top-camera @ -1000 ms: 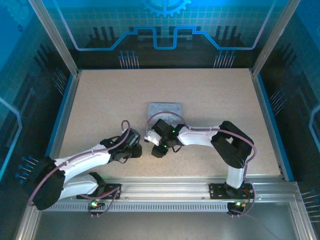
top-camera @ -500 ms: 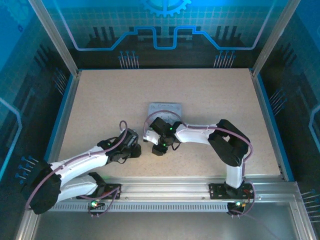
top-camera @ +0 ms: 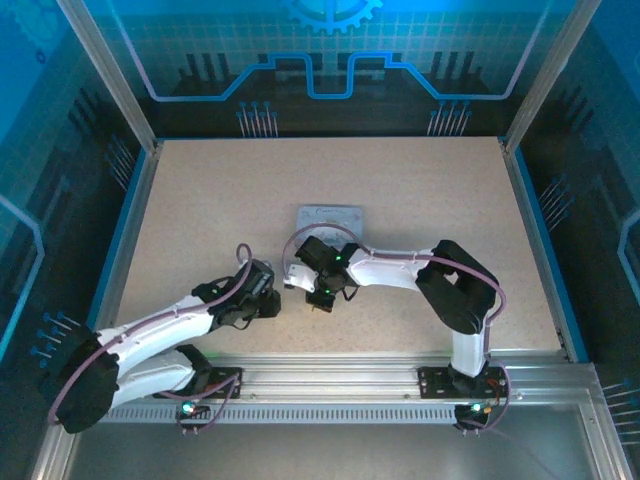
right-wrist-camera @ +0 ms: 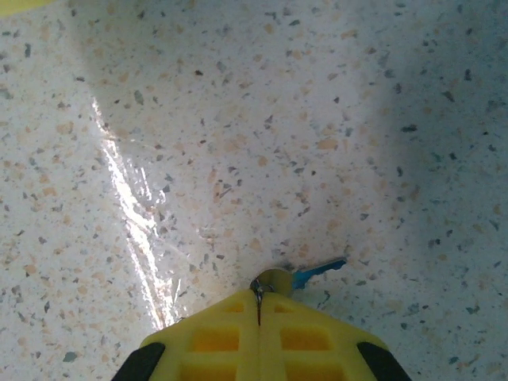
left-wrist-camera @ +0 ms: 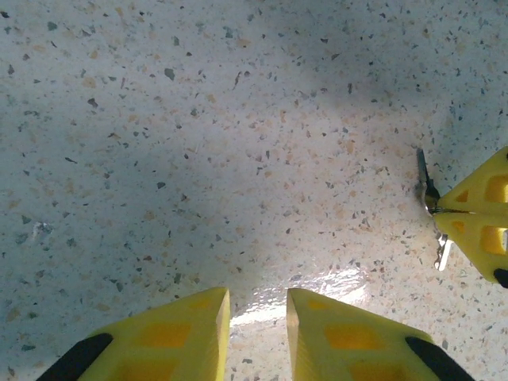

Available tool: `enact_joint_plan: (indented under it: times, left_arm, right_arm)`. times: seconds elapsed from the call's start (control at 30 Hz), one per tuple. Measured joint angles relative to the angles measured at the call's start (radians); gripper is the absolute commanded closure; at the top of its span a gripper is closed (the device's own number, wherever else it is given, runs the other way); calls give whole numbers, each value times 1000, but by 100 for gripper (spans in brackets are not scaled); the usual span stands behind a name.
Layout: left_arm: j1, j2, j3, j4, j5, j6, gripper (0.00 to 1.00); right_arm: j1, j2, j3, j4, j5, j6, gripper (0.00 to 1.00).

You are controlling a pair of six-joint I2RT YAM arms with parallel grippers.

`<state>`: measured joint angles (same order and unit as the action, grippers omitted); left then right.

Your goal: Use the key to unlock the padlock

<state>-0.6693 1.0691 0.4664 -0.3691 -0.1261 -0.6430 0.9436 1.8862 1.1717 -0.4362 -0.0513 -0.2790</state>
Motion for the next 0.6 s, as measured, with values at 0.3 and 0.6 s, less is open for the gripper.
enact_joint_plan:
  times: [0.3, 0.6]
  left_arm:
    - [19, -88, -32, 9, 14, -26, 66]
    - [79, -285, -124, 84, 116, -133, 70]
  right_arm:
    - [23, -40, -48, 26, 63, -45, 100]
    - [58, -204, -221, 181, 159, -48, 100]
